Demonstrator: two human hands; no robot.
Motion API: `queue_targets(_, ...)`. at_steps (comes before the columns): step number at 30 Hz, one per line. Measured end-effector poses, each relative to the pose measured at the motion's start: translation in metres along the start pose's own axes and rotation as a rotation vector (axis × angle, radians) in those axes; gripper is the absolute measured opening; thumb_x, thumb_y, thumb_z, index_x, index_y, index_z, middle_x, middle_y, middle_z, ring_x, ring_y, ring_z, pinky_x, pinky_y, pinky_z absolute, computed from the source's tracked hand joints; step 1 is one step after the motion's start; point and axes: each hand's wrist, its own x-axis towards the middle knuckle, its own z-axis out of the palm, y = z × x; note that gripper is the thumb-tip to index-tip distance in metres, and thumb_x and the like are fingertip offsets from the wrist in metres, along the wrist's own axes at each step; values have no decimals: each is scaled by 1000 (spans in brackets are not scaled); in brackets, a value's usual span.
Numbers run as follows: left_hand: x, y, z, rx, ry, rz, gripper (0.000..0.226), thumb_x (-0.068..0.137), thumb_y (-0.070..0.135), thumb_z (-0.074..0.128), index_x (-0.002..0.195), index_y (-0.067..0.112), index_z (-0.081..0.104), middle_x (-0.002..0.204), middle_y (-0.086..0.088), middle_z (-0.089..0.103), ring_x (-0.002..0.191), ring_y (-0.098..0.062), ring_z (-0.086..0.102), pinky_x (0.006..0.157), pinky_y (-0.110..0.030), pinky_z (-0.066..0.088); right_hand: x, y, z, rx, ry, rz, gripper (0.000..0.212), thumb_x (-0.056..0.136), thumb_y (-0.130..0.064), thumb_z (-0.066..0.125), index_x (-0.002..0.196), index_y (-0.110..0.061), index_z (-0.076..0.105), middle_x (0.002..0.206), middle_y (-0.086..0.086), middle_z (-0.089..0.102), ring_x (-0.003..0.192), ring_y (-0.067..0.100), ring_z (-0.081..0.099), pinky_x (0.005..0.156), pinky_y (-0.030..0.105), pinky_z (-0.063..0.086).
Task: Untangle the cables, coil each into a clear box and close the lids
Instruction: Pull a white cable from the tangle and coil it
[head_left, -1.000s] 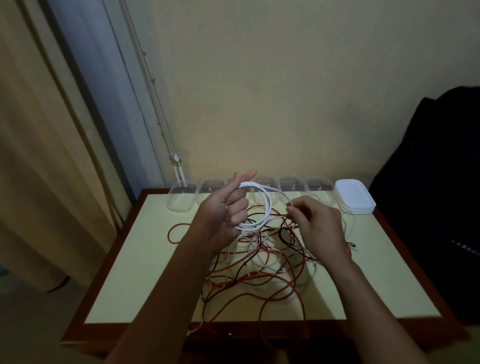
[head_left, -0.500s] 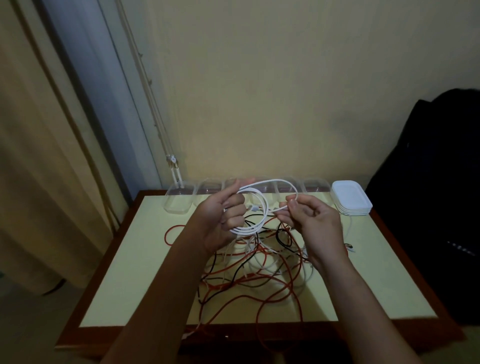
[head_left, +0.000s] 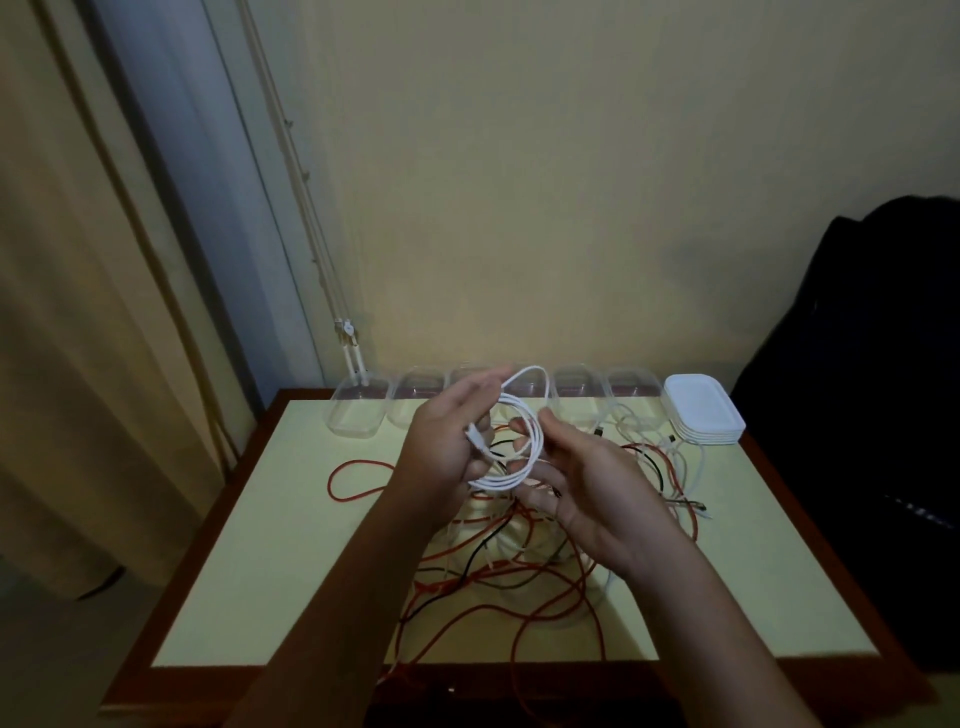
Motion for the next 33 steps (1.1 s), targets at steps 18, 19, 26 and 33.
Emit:
queue_targets(18,-1,34,-17,-187,-50,0,33,104,21,44,126,3,61,55,8,19,38,-1,17,36,-17,10,8,-15,-46,-579,126,-446,9,94,-6,67,94,-3,75,84,12,78,79,29,76,72,30,61)
queue_targets(19,-1,36,-19,-194,-52,-10,33,104,22,43,125,3,60,54,8,19,38,-1,17,36,-17,10,9,-17,-52,-598,174,-472,9,94,-5,67,93,-4,76,82,12,78,79,30,76,73,30,62)
queue_targets(26,-2,39,-11,-355,-110,-130,33,101,26,44,119,5,62,51,9,16,42,-6,5,32,-16,10,12,-26,-73,-953,451,-747,9,91,-17,73,87,-24,79,76,-14,76,79,2,72,75,23,55)
queue_targets(33,-1,39,-6,-589,-156,-200,32,94,26,48,113,7,65,45,8,23,41,-8,5,30,-16,11,19,0,-80,-1435,595,-1181,10,89,-28,73,94,-24,81,85,-9,73,78,22,56,75,37,39)
